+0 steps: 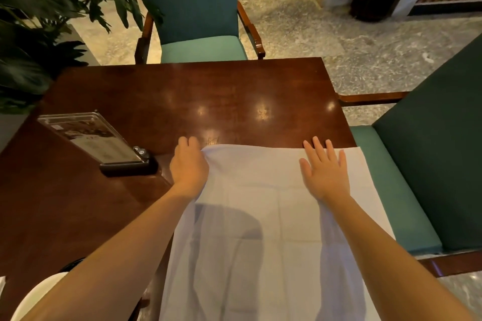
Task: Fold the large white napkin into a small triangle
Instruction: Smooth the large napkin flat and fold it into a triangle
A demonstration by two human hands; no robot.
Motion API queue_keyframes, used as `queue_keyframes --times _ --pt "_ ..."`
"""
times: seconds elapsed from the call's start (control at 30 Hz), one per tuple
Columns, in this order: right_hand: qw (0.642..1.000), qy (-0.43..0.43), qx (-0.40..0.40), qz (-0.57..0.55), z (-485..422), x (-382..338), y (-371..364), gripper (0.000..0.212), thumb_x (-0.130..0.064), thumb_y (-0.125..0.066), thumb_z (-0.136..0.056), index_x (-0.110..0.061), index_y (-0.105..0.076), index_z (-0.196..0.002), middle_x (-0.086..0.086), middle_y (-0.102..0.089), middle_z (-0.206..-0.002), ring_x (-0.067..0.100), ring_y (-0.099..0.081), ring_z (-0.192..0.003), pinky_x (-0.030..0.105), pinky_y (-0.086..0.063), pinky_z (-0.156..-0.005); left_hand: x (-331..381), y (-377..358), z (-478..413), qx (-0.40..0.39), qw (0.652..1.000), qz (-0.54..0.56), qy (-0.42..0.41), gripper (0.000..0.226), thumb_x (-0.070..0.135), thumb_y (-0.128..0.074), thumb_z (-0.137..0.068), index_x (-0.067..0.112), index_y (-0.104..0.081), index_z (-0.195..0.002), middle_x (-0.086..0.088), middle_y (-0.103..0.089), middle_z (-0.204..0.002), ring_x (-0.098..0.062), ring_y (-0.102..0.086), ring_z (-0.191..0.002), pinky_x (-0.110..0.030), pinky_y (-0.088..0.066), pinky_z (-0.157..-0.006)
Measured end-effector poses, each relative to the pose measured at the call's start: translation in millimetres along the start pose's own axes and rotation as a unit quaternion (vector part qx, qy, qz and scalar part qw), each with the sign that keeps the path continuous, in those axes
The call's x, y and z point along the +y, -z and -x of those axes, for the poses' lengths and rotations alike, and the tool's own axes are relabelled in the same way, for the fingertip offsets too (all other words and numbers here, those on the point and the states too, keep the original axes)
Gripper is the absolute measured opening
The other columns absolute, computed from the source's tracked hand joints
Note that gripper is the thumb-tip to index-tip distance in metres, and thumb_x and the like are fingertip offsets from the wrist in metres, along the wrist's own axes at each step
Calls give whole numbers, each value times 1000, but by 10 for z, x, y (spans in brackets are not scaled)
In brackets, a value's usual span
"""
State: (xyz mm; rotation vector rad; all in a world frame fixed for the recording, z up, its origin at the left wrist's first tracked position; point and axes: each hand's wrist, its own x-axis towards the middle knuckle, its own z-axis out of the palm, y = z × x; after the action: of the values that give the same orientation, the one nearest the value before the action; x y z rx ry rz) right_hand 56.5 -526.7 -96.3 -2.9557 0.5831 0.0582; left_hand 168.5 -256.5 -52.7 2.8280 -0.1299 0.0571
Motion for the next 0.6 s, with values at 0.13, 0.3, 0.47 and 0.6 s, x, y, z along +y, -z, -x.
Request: queue_keyframes --times 0.13,0.3,0.47,0.6 --pt "1000 -9 -6 -7 -28 -70 -2 53 -44 -14 -99 -27 -13 -150 -2 -6 -159 25 3 -146 47 0 -117 19 -11 -30 -10 999 -4 -43 16 -4 -44 -89 10 -50 -94 -10 -52 -100 -26 -49 -71 -35 -42 -58" --pt "999 2 39 -6 -50 -241 10 49 -30 -24 -101 -16 -22 -148 5 -15 -158 24 -9 -145 48 -6 -116 26 -31 -3 -26 994 68 -85 29 -1 -41 -92 12 -52 -116 -7 -52 -125 -25 -53 -101 -33 -45 -77" --pt "981 187 -33 -40 167 -1011 -92 66 -43 -5 -90 -17 -25 -147 3 -22 -156 26 -16 -144 48 -3 -115 330 -346 390 -95 977 17 -188 49 29 -23 -100 19 -21 -147 -4 -16 -157 -20 -15 -143 -42 -7 -116" --pt "990 136 -21 -13 281 -715 -179 60 -51 -18 -91 -27 -33 -144 -2 -30 -152 29 -25 -141 50 -8 -113 38 -524 377 -122 978 -88 -148 71 57 11 -82 32 1 -148 8 8 -157 -13 10 -144 -48 11 -114"
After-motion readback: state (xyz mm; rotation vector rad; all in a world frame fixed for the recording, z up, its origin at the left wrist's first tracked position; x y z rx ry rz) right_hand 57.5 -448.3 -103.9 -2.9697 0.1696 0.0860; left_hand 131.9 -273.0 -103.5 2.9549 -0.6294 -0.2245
